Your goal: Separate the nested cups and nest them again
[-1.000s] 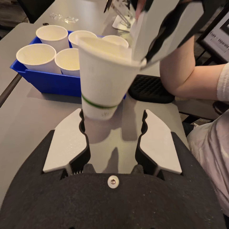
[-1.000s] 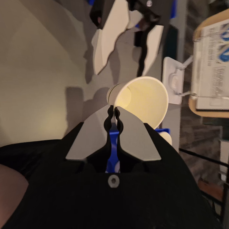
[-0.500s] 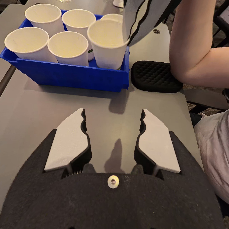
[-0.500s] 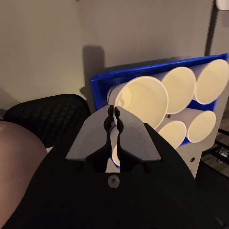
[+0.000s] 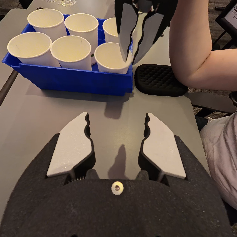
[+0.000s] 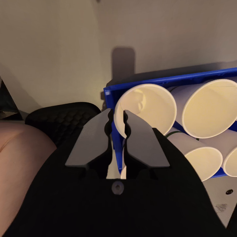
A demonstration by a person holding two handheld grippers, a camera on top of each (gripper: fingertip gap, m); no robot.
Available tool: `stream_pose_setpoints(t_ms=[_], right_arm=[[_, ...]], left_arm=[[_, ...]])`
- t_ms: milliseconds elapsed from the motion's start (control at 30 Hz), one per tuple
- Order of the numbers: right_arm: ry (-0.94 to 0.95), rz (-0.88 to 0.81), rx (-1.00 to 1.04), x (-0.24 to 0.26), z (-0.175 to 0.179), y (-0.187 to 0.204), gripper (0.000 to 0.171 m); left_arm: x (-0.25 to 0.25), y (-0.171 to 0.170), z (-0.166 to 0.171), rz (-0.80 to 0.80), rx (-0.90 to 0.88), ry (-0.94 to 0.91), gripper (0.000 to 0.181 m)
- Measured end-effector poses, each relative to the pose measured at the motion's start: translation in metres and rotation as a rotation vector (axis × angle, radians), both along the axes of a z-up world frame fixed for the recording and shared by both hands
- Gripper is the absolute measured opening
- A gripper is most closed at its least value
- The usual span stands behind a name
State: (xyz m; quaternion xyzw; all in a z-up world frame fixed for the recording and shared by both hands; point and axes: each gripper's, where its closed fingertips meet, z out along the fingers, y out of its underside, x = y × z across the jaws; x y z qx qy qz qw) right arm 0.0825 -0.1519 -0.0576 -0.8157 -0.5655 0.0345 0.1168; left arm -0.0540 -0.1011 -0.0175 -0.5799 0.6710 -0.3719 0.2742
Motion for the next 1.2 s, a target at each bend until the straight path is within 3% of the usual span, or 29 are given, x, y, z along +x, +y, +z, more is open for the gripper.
stream_pose_setpoints(t_ms=[167, 267, 333, 400, 467, 533, 600, 800, 900, 1100, 1200], right_arm=[[0.084, 0.018, 0.145, -0.001, 0.031, -0.002, 0.024], [0.281, 0.1, 0.526, -0.001, 0.095, 0.008, 0.024], [0.484, -0.09, 0.83, 0.033, 0.156, 0.027, 0.02], [0.662, -0.483, 0.866, 0.103, 0.176, 0.044, 0.015], [0.781, -0.852, 0.777, 0.169, 0.152, 0.06, 0.013], [0.748, -0.989, 0.612, 0.2, 0.101, 0.069, 0.009], [0.633, -1.08, 0.443, 0.215, 0.055, 0.067, 0.017], [0.541, -1.108, 0.203, 0.197, 0.017, 0.062, 0.034], [0.386, -1.125, 0.104, 0.198, -0.008, 0.055, 0.036], [0.283, -1.142, -0.036, 0.189, -0.036, 0.062, 0.017], [0.183, -1.143, -0.119, 0.185, -0.052, 0.057, 0.006]], left_arm=[[-0.001, 0.001, 0.003, 0.006, -0.003, -0.009, 0.082], [-0.001, 0.001, 0.003, 0.008, -0.001, -0.01, 0.082], [-0.001, 0.001, 0.002, 0.007, 0.003, -0.005, 0.082], [0.001, 0.0, 0.0, 0.005, 0.003, 0.001, 0.082], [0.002, 0.0, -0.003, 0.006, 0.004, 0.012, 0.081], [0.003, 0.0, -0.007, 0.008, 0.009, 0.027, 0.081], [0.003, 0.001, -0.01, 0.01, 0.015, 0.038, 0.082], [0.005, 0.004, -0.016, 0.019, -0.002, 0.049, 0.081], [0.005, 0.003, -0.018, 0.016, -0.001, 0.058, 0.081], [0.003, 0.011, -0.018, 0.059, 0.032, 0.073, 0.078], [-0.015, 0.038, -0.013, 0.198, 0.095, 0.145, 0.072]])
